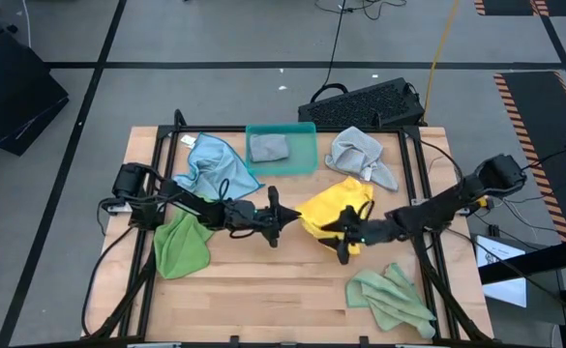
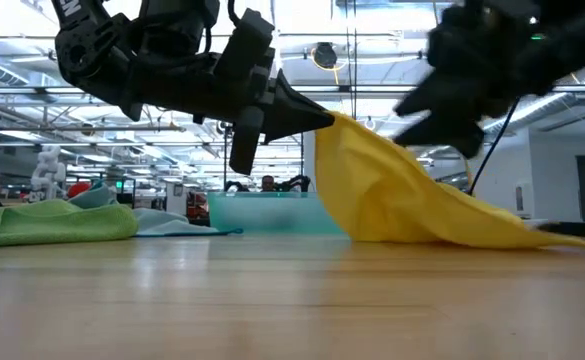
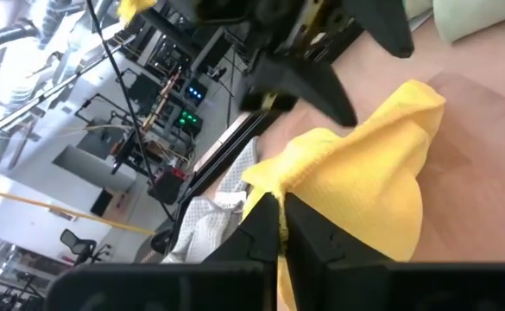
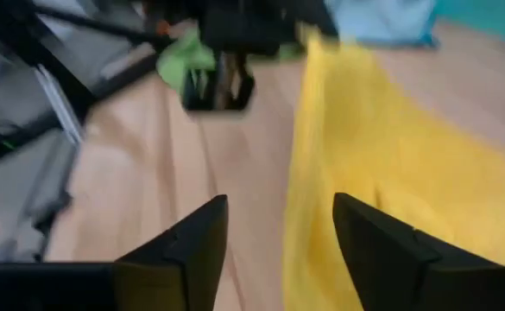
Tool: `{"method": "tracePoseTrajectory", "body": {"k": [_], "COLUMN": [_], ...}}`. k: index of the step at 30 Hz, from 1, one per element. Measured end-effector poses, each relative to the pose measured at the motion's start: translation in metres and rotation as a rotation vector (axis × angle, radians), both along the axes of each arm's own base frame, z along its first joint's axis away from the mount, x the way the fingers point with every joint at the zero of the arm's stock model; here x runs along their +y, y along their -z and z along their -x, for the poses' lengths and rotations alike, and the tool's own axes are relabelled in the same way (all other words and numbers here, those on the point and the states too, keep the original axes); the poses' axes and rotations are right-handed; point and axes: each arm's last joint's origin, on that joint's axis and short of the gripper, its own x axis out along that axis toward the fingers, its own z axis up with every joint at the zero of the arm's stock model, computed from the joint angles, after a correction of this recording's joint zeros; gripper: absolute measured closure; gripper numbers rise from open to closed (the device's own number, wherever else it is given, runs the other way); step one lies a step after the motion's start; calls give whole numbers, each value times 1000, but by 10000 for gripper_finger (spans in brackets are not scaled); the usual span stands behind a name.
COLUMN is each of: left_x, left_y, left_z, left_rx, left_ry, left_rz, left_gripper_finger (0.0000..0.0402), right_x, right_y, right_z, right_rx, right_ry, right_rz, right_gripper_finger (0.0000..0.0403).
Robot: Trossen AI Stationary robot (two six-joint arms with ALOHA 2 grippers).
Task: Fold microfiber towels
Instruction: Fold the yellow microfiber cloth
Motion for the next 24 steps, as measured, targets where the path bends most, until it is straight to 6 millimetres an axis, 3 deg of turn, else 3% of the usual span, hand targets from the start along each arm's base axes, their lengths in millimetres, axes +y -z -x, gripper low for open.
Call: {"method": "tracePoseTrajectory", "body": {"k": [12, 24], "left_x": [6, 10], "left_y": [2, 2], "left_z": [0, 0], "left_rx": [12, 9], "left_ry": [-28, -42], "left_rz": [47, 73], "left_gripper_finger": [394, 395], "right_x": [42, 55], "right_y": [12, 23], "right_z": [47, 72], "right_rx": [196, 300], "right_ry": [-41, -85], "right_rz": [-6, 91], "right_gripper_finger": [214, 194]}}
